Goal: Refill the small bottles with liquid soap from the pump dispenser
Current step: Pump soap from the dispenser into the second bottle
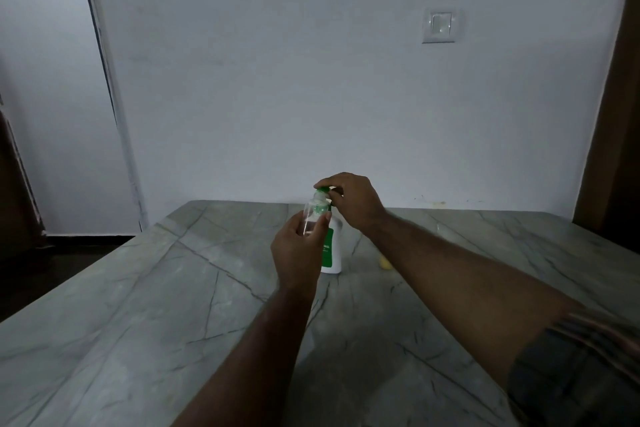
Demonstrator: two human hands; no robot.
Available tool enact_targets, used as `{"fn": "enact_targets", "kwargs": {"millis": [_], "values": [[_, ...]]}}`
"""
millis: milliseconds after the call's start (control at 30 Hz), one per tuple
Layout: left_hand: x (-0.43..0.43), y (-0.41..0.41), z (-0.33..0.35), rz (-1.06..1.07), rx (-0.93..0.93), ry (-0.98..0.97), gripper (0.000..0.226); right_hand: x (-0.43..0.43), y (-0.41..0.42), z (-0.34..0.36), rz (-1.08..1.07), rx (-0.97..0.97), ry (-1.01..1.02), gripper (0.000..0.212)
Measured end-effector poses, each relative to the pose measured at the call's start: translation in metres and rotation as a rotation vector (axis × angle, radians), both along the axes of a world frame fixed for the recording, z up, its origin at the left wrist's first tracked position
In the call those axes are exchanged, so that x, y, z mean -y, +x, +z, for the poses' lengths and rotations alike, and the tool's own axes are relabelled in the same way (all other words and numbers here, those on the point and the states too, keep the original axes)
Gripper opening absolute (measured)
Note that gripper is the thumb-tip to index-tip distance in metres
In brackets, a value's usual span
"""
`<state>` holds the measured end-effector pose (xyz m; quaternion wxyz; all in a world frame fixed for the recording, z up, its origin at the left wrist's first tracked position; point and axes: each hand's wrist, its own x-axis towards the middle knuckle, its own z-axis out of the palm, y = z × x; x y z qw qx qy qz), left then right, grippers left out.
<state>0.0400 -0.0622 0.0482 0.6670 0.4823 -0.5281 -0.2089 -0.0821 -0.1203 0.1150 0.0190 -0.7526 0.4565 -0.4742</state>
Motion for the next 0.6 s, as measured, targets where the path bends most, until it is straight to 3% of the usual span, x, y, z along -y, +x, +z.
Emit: {"fn": "enact_targets", "kwargs": {"millis": [167,400,600], "values": [[0.001,-0.003,-0.002,-0.011,-0.002,0.008,0.035,-0.002,0.001,0.000,0.009,0.014,0.015,0.029],[0.001,-0.010,0.008,0.021,-0.049,0.020,0.028,-0.003,0.001,-0.001,0.032,0.002,0.032,0.028],[0.007,-0.010,0.009,0.027,-0.058,0.052,0.026,-0.003,-0.001,-0.009,0.033,-0.007,0.077,0.040]]}}
